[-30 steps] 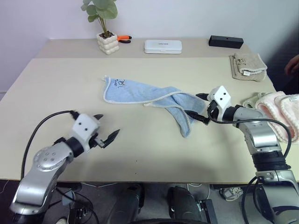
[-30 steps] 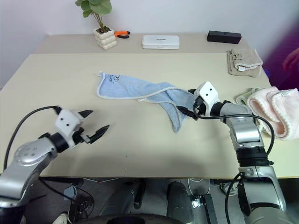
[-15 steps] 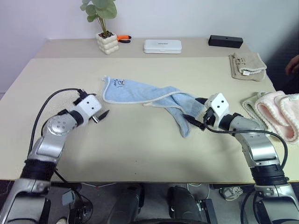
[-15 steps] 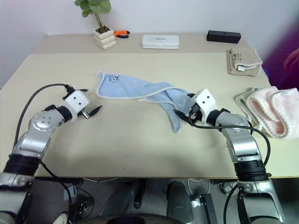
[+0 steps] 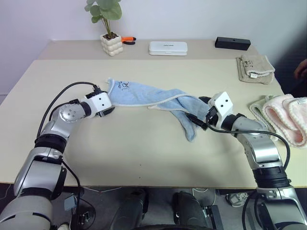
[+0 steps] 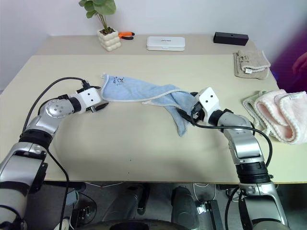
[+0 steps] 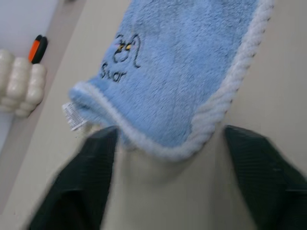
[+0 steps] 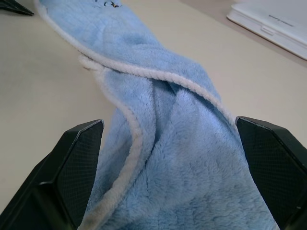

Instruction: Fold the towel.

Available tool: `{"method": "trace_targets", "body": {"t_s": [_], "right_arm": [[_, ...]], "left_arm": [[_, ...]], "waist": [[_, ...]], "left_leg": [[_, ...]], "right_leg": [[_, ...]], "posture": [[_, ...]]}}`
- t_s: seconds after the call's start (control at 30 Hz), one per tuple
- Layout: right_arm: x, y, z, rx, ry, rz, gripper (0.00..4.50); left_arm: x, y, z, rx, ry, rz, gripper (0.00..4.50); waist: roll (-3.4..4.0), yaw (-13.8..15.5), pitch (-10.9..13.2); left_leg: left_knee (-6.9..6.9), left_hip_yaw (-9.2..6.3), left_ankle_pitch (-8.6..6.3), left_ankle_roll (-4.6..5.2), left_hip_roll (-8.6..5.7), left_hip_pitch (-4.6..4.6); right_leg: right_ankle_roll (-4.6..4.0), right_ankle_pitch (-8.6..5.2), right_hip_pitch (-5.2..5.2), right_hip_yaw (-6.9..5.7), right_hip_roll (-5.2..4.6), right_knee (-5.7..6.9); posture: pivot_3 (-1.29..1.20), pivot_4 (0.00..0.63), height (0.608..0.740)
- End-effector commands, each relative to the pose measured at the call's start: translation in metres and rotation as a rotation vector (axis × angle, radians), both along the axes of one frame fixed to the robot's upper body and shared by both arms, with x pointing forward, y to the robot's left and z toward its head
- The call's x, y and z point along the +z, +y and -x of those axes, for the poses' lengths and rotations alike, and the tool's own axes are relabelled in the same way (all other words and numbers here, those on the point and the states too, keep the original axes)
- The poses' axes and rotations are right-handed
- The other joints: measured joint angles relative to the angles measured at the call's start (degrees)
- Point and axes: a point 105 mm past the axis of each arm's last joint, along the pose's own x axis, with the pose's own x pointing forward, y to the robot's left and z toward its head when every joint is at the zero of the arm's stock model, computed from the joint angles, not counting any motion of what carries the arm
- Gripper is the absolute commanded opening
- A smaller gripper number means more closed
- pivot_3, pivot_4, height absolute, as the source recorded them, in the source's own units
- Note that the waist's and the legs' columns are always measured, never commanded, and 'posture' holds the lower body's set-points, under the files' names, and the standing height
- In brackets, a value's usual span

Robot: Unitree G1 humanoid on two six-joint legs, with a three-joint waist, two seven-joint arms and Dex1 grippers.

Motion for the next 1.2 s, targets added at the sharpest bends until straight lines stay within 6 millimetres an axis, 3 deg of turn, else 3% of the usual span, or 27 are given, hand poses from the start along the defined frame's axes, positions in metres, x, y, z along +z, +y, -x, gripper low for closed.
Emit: {"method": "trace_targets", "body": {"t_s": [0.03, 0.13, 0.33, 0.5, 0.7, 0.97, 1.2], "right_arm": [[0.028, 0.003, 0.0, 0.006, -0.093, -0.029, 4.5], [0.03, 0.002, -0.001, 0.003, -0.1, -0.031, 4.5], [0.037, -0.006, -0.002, -0.006, -0.116, -0.013, 4.5], [0.038, -0.011, -0.005, -0.015, -0.118, -0.004, 4.5], [0.035, -0.009, -0.007, 0.002, -0.108, 0.012, 4.5], [0.024, -0.025, -0.026, -0.011, -0.052, 0.167, 4.5], [0.007, -0.035, -0.055, -0.07, 0.102, 0.089, 4.5]], "left_arm": [[-0.003, 0.003, -0.003, 0.016, -0.009, -0.014, 1.45], [-0.002, 0.004, -0.004, 0.025, -0.029, -0.014, 0.06], [0.023, 0.004, -0.001, 0.043, -0.141, 0.175, 0.06], [0.038, -0.019, 0.045, -0.095, -0.157, 0.338, 0.06], [0.035, -0.034, 0.102, -0.095, -0.039, 0.4, 0.06], [0.018, 0.003, 0.146, 0.047, 0.108, 0.352, 0.06], [0.01, 0.025, 0.157, 0.113, 0.144, 0.288, 0.06]], "waist": [[0.0, -0.08, 0.0], [0.01, -0.26, -0.01], [0.0, -0.63, 0.0], [0.0, -1.72, 0.0], [0.02, -1.76, 0.0], [0.06, -1.36, 0.03], [0.06, -1.38, 0.04]], "left_leg": [[0.0, 0.0, 0.0, 0.0, 0.0, 0.02], [0.0, 0.0, 0.0, 0.0, 0.01, 0.03], [-0.01, 0.01, 0.0, 0.0, 0.0, 0.04], [-0.02, 0.02, -0.01, 0.01, 0.01, 0.01], [-0.03, 0.04, -0.01, 0.0, 0.08, 0.09], [-0.14, 0.22, -0.02, 0.01, 0.15, 0.21], [-0.18, 0.29, -0.02, 0.0, 0.19, 0.22]], "right_leg": [[0.0, 0.0, 0.0, 0.0, 0.0, 0.02], [0.0, 0.0, 0.0, 0.0, 0.01, 0.05], [0.01, 0.0, 0.0, 0.02, 0.0, 0.04], [0.0, 0.0, -0.02, 0.07, -0.05, 0.01], [-0.04, 0.0, -0.02, 0.28, 0.03, 0.05], [-0.07, -0.01, -0.02, 0.55, 0.16, -0.02], [-0.08, -0.02, -0.01, 0.59, 0.17, -0.06]], "posture": [[0.0, 0.15, 0.74], [0.0, 0.15, 0.74], [0.0, 0.15, 0.74], [0.0, 0.15, 0.74], [0.0, 0.15, 0.74], [0.0, 0.15, 0.74], [0.0, 0.15, 0.74]]}}
